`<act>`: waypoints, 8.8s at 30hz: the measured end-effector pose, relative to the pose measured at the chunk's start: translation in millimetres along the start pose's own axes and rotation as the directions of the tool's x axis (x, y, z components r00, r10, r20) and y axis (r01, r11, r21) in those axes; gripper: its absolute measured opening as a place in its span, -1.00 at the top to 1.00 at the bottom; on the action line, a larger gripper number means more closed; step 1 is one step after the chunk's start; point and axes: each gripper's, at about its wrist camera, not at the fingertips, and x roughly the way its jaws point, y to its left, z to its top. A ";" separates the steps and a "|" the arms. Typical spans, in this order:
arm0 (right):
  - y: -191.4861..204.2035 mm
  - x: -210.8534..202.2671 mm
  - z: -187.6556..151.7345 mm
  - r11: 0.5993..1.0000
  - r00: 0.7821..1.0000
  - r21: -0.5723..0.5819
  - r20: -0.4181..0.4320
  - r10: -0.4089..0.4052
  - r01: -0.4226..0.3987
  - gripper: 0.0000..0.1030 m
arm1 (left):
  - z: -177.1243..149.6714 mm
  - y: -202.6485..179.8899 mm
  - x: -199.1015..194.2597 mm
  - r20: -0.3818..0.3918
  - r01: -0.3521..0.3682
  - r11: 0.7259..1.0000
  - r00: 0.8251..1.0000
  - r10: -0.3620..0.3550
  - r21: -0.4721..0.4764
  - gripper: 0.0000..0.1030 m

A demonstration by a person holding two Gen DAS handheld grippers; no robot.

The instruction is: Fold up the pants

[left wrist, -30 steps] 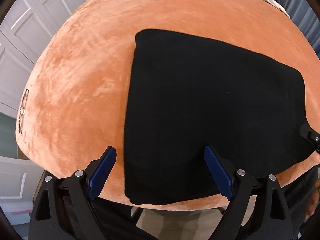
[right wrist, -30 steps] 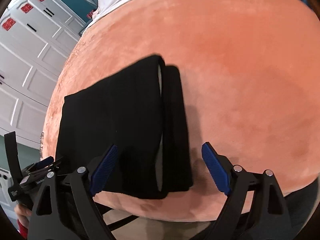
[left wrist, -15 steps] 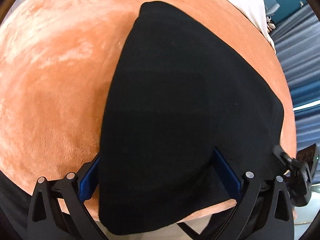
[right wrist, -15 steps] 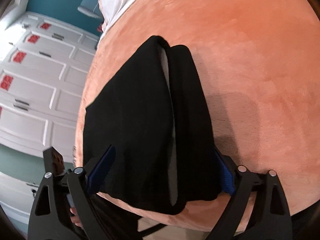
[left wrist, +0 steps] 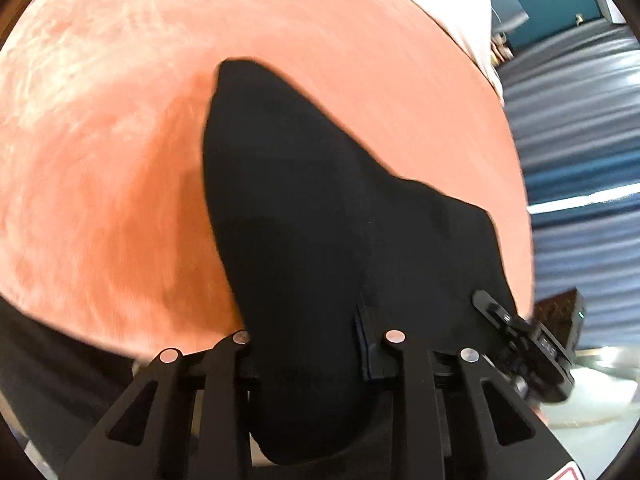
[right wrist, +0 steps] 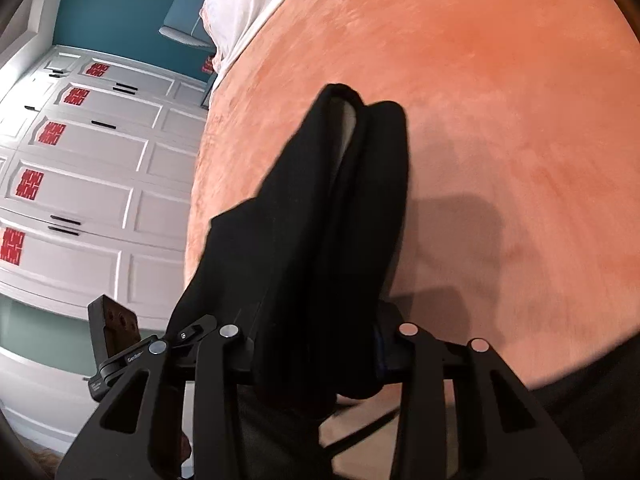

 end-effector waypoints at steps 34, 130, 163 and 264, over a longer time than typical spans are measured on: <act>183.2 23.7 325.7 0.879 0.832 -0.455 0.426 0.356 -0.143 0.29 | 346.3 -153.0 -30.8 0.596 -0.163 0.900 0.793 -0.124 0.405 0.50; 203.3 -11.0 61.5 0.773 0.797 -0.355 0.521 -0.304 0.526 0.20 | 87.2 -138.3 -23.2 0.541 -0.546 0.816 0.752 0.376 0.191 -0.67; 210.6 -28.2 22.6 0.754 0.790 -0.384 0.546 -0.279 0.533 0.17 | 57.3 -167.6 -34.8 0.625 -0.610 0.764 0.685 0.375 0.210 -0.78; 210.4 -28.7 8.1 0.759 0.772 -0.351 0.562 -0.298 0.549 -0.22 | 55.2 -158.7 -23.7 0.581 -0.598 0.768 0.717 0.384 0.230 -0.78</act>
